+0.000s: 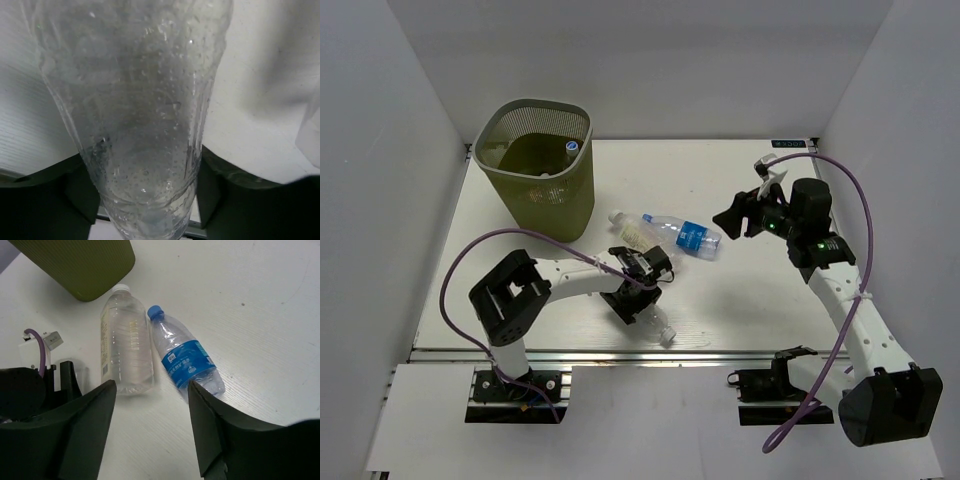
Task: Put the plastic bottles in the bin
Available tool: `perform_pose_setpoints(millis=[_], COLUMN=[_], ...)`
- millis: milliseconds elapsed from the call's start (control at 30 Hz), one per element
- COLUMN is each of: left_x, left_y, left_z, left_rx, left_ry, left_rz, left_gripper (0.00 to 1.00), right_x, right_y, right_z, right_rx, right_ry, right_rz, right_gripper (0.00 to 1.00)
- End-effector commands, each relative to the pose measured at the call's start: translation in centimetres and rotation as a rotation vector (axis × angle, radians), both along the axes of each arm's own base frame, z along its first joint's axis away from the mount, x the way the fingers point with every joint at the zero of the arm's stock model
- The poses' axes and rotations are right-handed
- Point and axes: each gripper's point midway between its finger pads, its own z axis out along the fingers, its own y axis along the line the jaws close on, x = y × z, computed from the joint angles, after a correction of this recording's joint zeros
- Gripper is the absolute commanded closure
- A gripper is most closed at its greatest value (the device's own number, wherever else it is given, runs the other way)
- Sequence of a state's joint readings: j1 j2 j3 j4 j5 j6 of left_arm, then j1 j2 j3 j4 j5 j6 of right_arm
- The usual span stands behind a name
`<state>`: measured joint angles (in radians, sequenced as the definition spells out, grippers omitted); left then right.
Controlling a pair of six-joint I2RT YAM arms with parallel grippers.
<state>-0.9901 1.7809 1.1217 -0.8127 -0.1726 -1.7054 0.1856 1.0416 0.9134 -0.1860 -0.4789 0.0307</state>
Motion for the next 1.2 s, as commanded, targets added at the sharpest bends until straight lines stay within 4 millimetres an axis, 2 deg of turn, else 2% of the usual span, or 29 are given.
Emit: perform_pose_setpoints(millis=[0, 33, 67, 100, 133, 167, 200, 233, 267, 300, 333, 400, 433, 500, 533, 600, 633, 700, 733, 767, 800, 833, 867, 900, 933, 967, 1033, 1067, 1167], left_x=[-0.3, -0.2, -0.2, -0.5, 0.2, 0.8, 0.8, 1.5, 2.3, 2.4, 3.6, 4.2, 4.5, 5.2, 6.5, 8.1, 9.2, 11.4, 12.3, 13.1, 14.1, 14.6, 15.4, 15.7, 16.1, 16.7, 17.5, 17.8, 18.5], left_y=[1.0, 0.9, 0.9, 0.7, 0.5, -0.6, -1.0, -1.4, -2.9, -3.6, -5.1, -5.2, -6.0, -6.1, -5.1, -3.4, -2.0, 0.4, 2.0, 2.7, 4.0, 4.9, 6.3, 8.6, 9.7, 12.1, 14.3, 16.6, 19.9], left_z=[-0.4, -0.1, 0.2, 0.5, 1.3, 3.4, 4.7, 6.2, 9.8, 11.6, 15.9, 20.0, 23.4, 26.9, 30.1, 32.9, 35.7, 39.3, 40.5, 41.6, 43.6, 44.5, 45.3, 46.6, 48.2, 48.6, 49.9, 50.0, 50.3], left_rx=[0.028, 0.020, 0.013, 0.013, 0.011, -0.020, -0.010, 0.000, -0.030, -0.010, -0.044, -0.016, -0.049, -0.053, -0.027, 0.043, 0.092, 0.192, 0.252, 0.292, 0.336, 0.377, 0.449, 0.514, 0.518, 0.646, 0.709, 0.805, 0.867], left_ry=[-0.012, -0.019, -0.024, -0.031, -0.068, -0.112, -0.146, -0.196, -0.260, -0.314, -0.416, -0.527, -0.606, -0.708, -0.797, -0.886, -0.956, -1.045, -1.070, -1.100, -1.158, -1.182, -1.194, -1.209, -1.254, -1.229, -1.247, -1.203, -1.166], left_rz=[-0.003, -0.015, -0.015, -0.061, -0.081, -0.117, -0.211, -0.261, -0.313, -0.448, -0.477, -0.622, -0.643, -0.697, -0.678, -0.637, -0.605, -0.494, -0.461, -0.428, -0.338, -0.300, -0.275, -0.185, -0.106, -0.074, 0.028, 0.060, 0.156], left_gripper=[0.30, 0.34, 0.43, 0.48, 0.53, 0.65, 0.71, 0.75, 0.83, 0.87, 0.88, 0.91, 0.91, 0.91, 0.91, 0.90, 0.90, 0.87, 0.87, 0.87, 0.85, 0.84, 0.84, 0.84, 0.83, 0.83, 0.81, 0.81, 0.77], right_x=[-0.5, -0.6, -0.4, -0.7, -0.6, -0.7, -0.7, -0.4, -0.7, 0.1, 0.2, 1.1, 1.4, 2.4, 2.7, 3.6, 3.9, 4.4, 4.8, 5.6, 5.6, 6.1, 6.4, 6.5, 6.6, 6.7, 6.5, 6.4, 6.2], right_y=[0.5, 0.5, 0.5, 0.6, 0.8, 0.8, 0.9, 1.0, 0.9, 1.0, 0.9, 0.8, 0.7, 0.7, 0.9, 1.0, 1.2, 1.6, 1.6, 1.9, 2.1, 2.2, 2.4, 2.4, 2.8, 2.9, 3.1, 3.2, 3.4], right_z=[0.4, 0.3, -0.2, -0.5, -0.8, -2.2, -1.6, -2.6, -4.3, -3.8, -4.3, -4.9, -4.8, -5.0, -5.0, -5.7, -6.6, -6.7, -7.8, -6.8, -7.3, -8.1, -8.0, -8.1, -8.5, -8.4, -8.8, -9.0, -9.2], right_rx=[0.029, 0.026, 0.005, 0.004, -0.030, -0.056, -0.064, -0.085, -0.108, -0.124, -0.134, -0.156, -0.162, -0.186, -0.191, -0.226, -0.243, -0.255, -0.266, -0.274, -0.283, -0.296, -0.299, -0.304, -0.304, -0.304, -0.304, -0.304, -0.299], right_ry=[-0.001, 0.004, 0.007, 0.035, 0.018, 0.065, 0.076, 0.098, 0.174, 0.159, 0.180, 0.189, 0.179, 0.150, 0.146, 0.159, 0.174, 0.203, 0.223, 0.196, 0.213, 0.225, 0.222, 0.222, 0.230, 0.226, 0.237, 0.238, 0.241], right_rz=[0.040, 0.049, 0.063, 0.068, 0.117, 0.140, 0.153, 0.179, 0.194, 0.207, 0.208, 0.207, 0.204, 0.211, 0.220, 0.255, 0.287, 0.332, 0.357, 0.360, 0.370, 0.381, 0.383, 0.384, 0.393, 0.395, 0.401, 0.402, 0.403], right_gripper=[0.30, 0.26, 0.14, 0.10, 0.10, 0.10, 0.10, 0.10, 0.10, 0.10, 0.10, 0.17, 0.21, 0.30, 0.38, 0.40, 0.42, 0.42, 0.37, 0.34, 0.32, 0.28, 0.28, 0.28, 0.26, 0.26, 0.23, 0.23, 0.21])
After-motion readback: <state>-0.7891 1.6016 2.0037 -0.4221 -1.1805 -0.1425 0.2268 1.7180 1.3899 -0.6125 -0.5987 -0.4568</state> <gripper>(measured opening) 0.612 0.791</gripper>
